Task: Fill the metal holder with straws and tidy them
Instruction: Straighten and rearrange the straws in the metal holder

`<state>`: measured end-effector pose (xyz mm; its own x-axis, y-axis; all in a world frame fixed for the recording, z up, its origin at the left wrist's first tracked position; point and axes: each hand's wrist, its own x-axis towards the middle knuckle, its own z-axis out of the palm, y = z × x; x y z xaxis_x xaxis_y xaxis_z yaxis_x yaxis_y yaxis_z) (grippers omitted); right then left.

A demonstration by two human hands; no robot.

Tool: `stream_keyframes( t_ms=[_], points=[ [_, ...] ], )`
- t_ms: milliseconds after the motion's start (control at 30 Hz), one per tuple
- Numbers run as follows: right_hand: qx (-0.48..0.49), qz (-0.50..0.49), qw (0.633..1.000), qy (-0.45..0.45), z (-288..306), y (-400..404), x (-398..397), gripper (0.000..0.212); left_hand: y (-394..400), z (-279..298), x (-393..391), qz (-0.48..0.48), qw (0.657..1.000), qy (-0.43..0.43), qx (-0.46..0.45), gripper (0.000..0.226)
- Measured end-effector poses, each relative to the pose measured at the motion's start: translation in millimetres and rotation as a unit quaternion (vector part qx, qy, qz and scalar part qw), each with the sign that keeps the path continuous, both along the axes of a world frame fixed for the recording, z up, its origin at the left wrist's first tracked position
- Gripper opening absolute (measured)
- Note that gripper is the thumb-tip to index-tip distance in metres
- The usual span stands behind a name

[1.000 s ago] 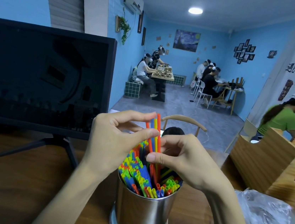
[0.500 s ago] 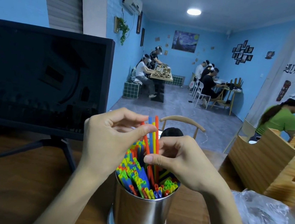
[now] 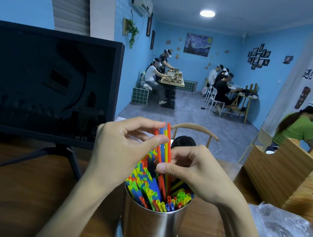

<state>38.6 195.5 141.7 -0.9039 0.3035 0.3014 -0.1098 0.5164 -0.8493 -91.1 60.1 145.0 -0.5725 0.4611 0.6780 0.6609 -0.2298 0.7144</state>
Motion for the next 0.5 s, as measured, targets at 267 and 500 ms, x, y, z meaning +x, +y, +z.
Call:
stream_keyframes(
  t_ms=[267, 500],
  points=[
    [0.003, 0.000, 1.000, -0.001, -1.3, 1.5, -0.5, 0.013, -3.3, 0.7, -1.0, 0.072, 0.987, 0.142, -0.016, 0.022],
    [-0.011, -0.005, 1.000, 0.007, -3.8, 3.6, -1.2, 0.016, -3.2, -0.9, -3.1, 0.055, 0.994, 0.095, 0.005, 0.021]
  ],
)
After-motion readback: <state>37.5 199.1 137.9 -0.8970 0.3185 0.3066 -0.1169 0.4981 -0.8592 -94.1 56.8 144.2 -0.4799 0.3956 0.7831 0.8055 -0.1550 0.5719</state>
